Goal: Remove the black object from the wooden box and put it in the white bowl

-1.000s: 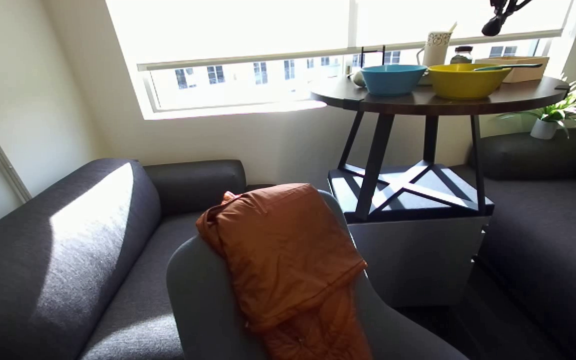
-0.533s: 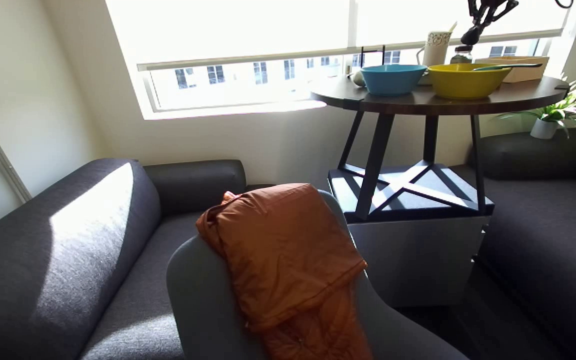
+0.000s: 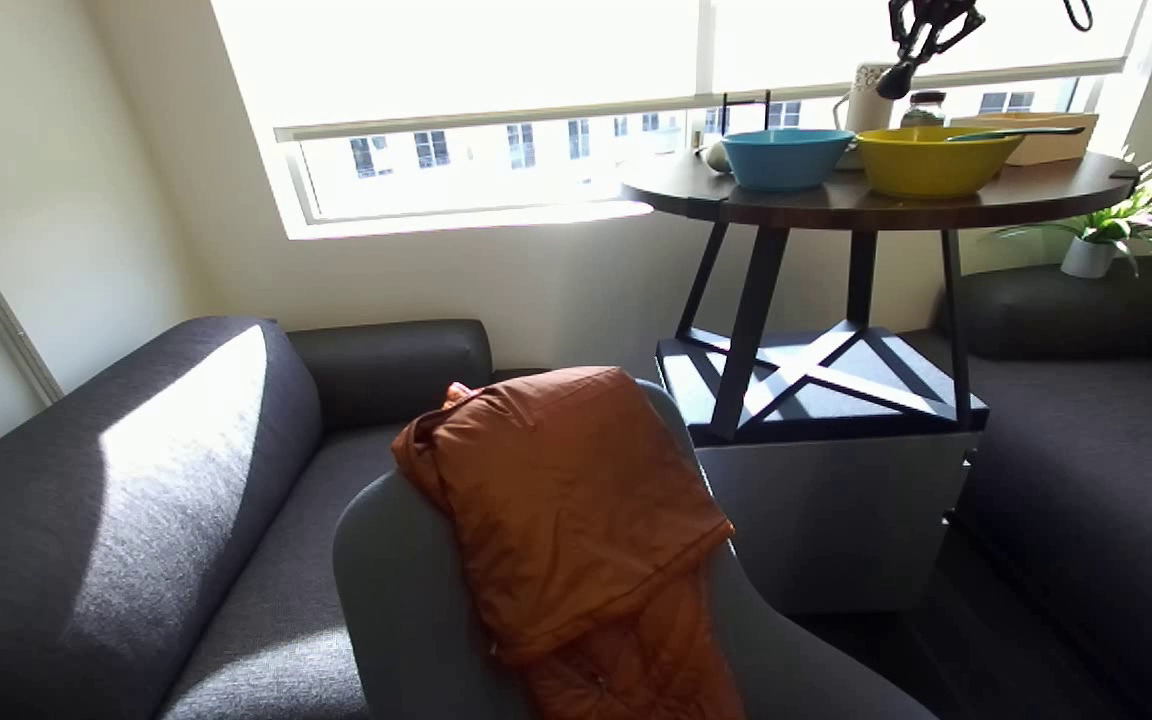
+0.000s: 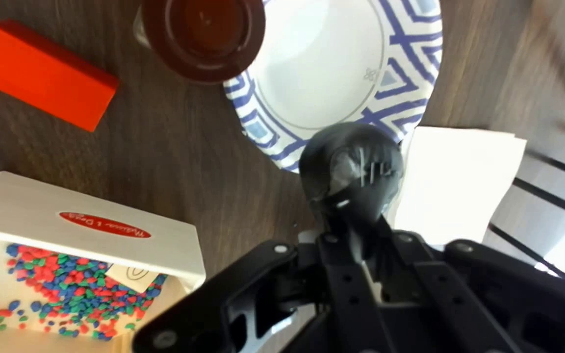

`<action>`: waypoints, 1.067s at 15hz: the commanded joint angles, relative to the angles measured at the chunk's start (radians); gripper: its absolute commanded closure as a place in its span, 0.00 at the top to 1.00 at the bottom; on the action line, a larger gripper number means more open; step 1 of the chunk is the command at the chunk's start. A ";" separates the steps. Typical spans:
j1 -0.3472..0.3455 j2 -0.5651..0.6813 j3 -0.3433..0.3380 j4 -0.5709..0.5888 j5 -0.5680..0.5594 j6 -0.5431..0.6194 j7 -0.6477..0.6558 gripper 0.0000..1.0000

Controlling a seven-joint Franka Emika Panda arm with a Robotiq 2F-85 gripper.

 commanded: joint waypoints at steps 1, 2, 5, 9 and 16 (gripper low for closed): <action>0.014 -0.020 0.019 -0.038 0.003 0.009 -0.036 0.40; 0.016 -0.020 0.021 -0.040 0.004 0.005 -0.041 0.42; 0.012 -0.023 0.030 -0.040 0.013 -0.016 -0.047 0.61; 0.012 -0.037 -0.010 -0.038 -0.018 0.018 0.023 0.89; -0.105 -0.104 -0.038 -0.082 -0.016 0.013 -0.246 1.00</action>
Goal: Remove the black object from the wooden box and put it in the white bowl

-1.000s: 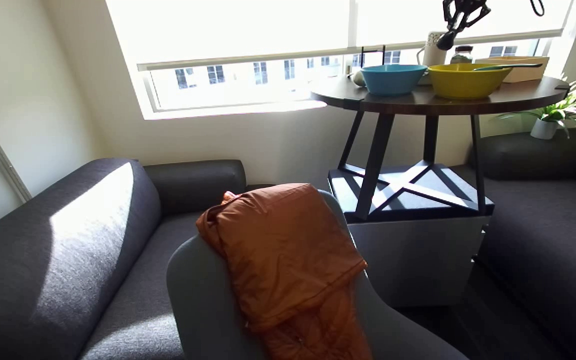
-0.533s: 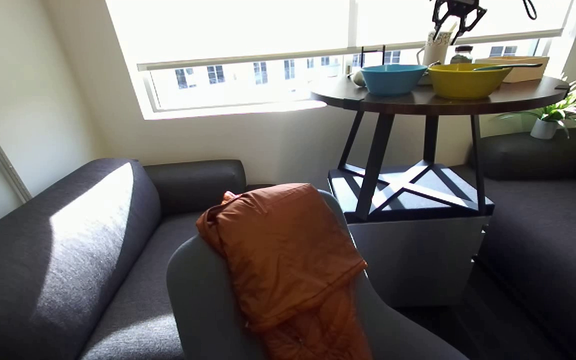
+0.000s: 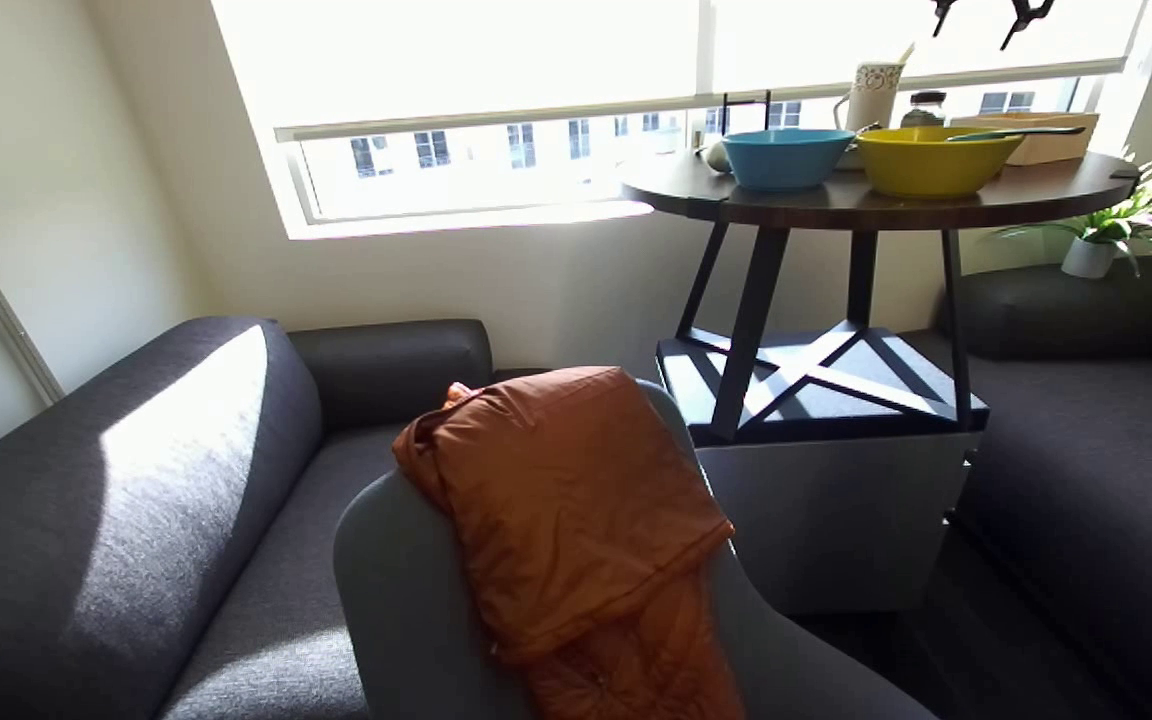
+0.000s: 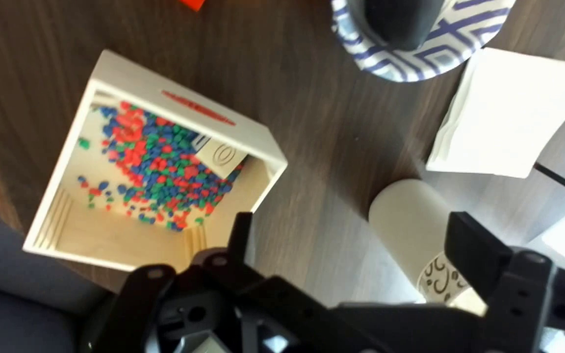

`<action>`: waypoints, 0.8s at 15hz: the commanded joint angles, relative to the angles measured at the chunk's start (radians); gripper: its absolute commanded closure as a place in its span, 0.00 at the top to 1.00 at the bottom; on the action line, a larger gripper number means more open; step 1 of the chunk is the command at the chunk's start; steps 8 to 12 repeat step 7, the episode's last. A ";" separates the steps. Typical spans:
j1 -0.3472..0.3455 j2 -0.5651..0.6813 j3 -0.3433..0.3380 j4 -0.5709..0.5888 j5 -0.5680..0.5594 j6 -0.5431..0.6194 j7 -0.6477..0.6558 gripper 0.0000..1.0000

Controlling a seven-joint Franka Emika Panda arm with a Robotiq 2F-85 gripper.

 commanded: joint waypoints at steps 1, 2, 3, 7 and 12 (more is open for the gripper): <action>-0.078 -0.052 0.021 -0.057 0.028 -0.013 -0.191 1.00; -0.096 -0.052 0.022 -0.056 0.033 -0.024 -0.228 1.00; -0.106 -0.048 0.018 -0.049 0.034 -0.037 -0.236 1.00; -0.108 -0.015 0.006 -0.008 0.016 -0.029 -0.222 1.00; -0.108 -0.015 0.006 -0.008 0.016 -0.029 -0.222 1.00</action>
